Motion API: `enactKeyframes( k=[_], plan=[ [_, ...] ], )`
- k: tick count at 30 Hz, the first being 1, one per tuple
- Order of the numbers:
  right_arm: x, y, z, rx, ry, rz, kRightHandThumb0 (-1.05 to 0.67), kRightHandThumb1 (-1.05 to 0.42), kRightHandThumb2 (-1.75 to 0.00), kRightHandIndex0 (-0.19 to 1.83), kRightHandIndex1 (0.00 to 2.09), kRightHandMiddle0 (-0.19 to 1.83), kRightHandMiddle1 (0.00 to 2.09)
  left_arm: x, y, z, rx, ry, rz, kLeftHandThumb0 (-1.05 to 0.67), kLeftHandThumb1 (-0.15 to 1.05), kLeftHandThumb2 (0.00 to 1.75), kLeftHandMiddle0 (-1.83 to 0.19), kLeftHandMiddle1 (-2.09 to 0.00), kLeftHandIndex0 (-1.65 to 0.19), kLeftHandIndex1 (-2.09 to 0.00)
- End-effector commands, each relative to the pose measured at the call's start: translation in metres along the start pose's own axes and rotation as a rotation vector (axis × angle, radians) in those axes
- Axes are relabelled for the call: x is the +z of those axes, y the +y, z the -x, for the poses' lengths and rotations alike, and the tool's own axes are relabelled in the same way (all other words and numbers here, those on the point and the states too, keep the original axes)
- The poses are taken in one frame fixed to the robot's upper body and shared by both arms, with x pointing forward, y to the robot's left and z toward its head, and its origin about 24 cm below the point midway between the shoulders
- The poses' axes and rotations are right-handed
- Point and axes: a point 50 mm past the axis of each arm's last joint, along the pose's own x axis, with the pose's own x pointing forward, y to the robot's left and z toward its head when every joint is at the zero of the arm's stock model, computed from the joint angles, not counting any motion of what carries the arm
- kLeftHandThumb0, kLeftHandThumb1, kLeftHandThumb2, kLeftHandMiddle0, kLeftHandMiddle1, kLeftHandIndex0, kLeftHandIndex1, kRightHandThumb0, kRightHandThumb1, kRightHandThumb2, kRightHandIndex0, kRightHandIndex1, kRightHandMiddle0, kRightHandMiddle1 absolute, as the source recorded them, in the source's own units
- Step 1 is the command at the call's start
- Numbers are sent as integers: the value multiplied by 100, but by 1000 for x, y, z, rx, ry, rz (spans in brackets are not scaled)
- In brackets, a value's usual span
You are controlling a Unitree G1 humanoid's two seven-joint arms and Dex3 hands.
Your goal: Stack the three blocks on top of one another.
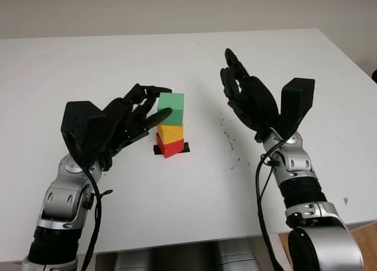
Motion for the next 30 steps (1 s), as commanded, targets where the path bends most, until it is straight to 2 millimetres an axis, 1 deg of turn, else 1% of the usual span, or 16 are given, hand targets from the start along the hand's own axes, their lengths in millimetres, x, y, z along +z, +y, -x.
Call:
enactKeyframes(
  k=[1, 5, 8, 14, 15, 16, 17, 19, 21, 24, 29, 30],
  plan=[
    [6, -2, -1, 2, -20, 15, -67, -105, -64, -19, 0, -19, 0, -3, 0, 2, -13, 11, -10, -78, 105, 22, 18, -3, 7, -22],
    [6, -2, -1, 1, -17, 7, -68, -105, -65, -19, 0, -19, 0, -3, -1, 2, -32, 16, -4, -80, 105, 22, 19, 0, 17, -10],
    [6, -3, -1, -2, -17, 12, -68, -105, -64, -19, 0, -19, 0, -3, -1, 2, -48, 15, -2, -81, 105, 22, 19, 0, 19, -2],
    [7, -3, -1, -1, -17, 21, -68, -105, -64, -19, 0, -19, 0, -3, -1, 5, -100, -4, -14, -90, 105, 25, 19, 0, 19, 0],
    [7, -3, -1, -1, -18, 20, -68, -105, -64, -19, 0, -19, 0, -3, 0, 6, -105, -9, -16, -92, 105, 29, 19, 0, 19, 0],
    [7, -3, -1, 0, -19, 18, -67, -105, -64, -19, 0, -19, 0, -3, 0, 7, -108, -13, -17, -92, 105, 39, 19, 0, 19, 0],
    [7, -4, -1, -3, -18, 14, -67, -105, -64, -19, 0, -19, 0, -2, 0, 8, -106, -18, -19, -93, 105, 43, 19, 0, 19, 0],
    [8, -4, -1, -5, -24, 20, -68, -105, -65, -19, 0, -19, 0, 4, 2, 11, -48, -68, 66, -91, 105, 58, 19, 0, 19, 0],
    [8, -4, -1, -3, -27, 26, -68, -105, -68, -19, 0, -19, 0, 12, 10, 12, 43, -141, 137, -88, 105, 63, 19, 0, 19, 0],
    [7, -4, -2, -5, -25, 6, -69, -105, -72, -19, 0, -19, 0, 23, 25, 12, 155, -232, 195, -84, 105, 66, 19, 0, 19, 0],
    [6, -4, -3, -8, -18, 1, -75, -105, -74, -19, 0, -19, 0, 34, 55, 6, 281, -320, 234, -83, 105, 66, 19, 0, 19, 0],
    [6, -3, -3, -8, -15, 1, -76, -105, -74, -19, 0, -19, 0, 35, 64, 3, 303, -323, 203, -83, 105, 66, 19, 0, 19, 0]
  ],
)
